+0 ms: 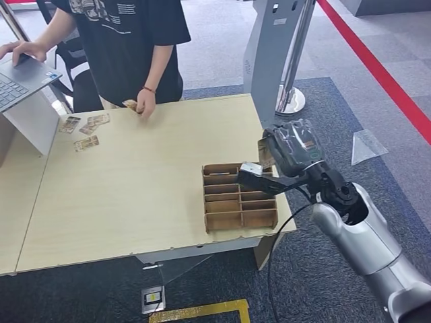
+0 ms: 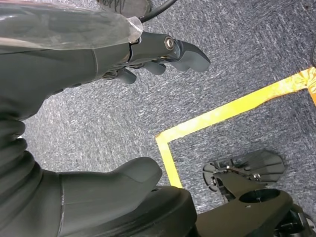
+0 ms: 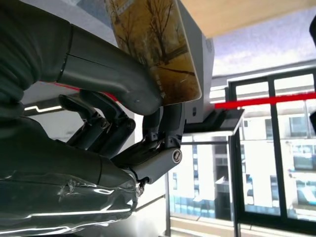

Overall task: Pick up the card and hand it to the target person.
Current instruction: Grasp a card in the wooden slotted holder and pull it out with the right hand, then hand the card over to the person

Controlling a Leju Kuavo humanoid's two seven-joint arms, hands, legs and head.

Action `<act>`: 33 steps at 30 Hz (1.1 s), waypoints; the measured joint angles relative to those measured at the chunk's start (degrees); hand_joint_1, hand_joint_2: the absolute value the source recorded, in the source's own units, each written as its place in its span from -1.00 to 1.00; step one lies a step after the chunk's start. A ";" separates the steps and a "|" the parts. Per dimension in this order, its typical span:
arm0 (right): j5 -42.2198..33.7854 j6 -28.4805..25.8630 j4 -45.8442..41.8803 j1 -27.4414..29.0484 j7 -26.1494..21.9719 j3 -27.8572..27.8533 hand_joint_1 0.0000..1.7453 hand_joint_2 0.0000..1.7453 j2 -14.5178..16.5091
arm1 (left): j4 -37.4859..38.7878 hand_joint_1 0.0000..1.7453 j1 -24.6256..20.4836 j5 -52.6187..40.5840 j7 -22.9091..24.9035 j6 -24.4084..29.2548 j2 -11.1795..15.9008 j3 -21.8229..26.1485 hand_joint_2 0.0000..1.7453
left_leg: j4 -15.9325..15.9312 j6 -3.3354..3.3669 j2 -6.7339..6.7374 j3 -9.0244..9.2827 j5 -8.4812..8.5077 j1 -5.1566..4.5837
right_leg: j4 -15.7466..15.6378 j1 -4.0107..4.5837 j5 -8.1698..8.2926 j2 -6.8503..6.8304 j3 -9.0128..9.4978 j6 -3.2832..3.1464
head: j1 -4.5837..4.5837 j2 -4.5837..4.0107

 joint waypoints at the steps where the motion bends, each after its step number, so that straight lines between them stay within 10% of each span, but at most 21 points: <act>1: -0.39 -0.24 -1.61 0.04 0.45 -0.64 1.00 1.00 -0.49 | 0.00 -1.00 0.01 -0.07 0.04 -0.04 -0.01 0.00 1.00 | 0.00 0.00 0.00 0.00 0.00 0.00 | 0.00 0.00 0.00 0.00 0.00 0.00 | 0.00 0.00; 6: -0.72 -6.85 -6.65 0.73 2.01 -3.94 1.00 1.00 -1.76 | 0.00 -1.00 -0.03 -0.67 0.77 -0.22 -0.10 -0.01 1.00 | -0.01 0.00 0.00 -0.01 0.00 0.00 | 0.00 0.00 0.00 0.00 0.00 0.00 | -0.01 0.00; 17: -0.46 -39.04 -0.09 0.01 3.14 -5.16 1.00 1.00 1.36 | 0.00 -1.00 -1.33 -2.49 2.80 -0.62 -1.21 -0.43 1.00 | -0.06 0.00 -0.02 -0.09 0.02 0.02 | 0.03 0.00 0.01 -0.04 0.02 -0.01 | -0.01 0.00; 33: 10.27 -41.03 13.08 -3.12 -9.38 -12.59 1.00 1.00 16.56 | 0.00 -1.00 -1.98 -3.12 3.98 -0.60 -2.32 -1.79 1.00 | -0.06 0.02 -0.03 -0.10 0.04 0.03 | 0.05 0.02 0.00 -0.05 -0.01 -0.02 | -0.01 0.01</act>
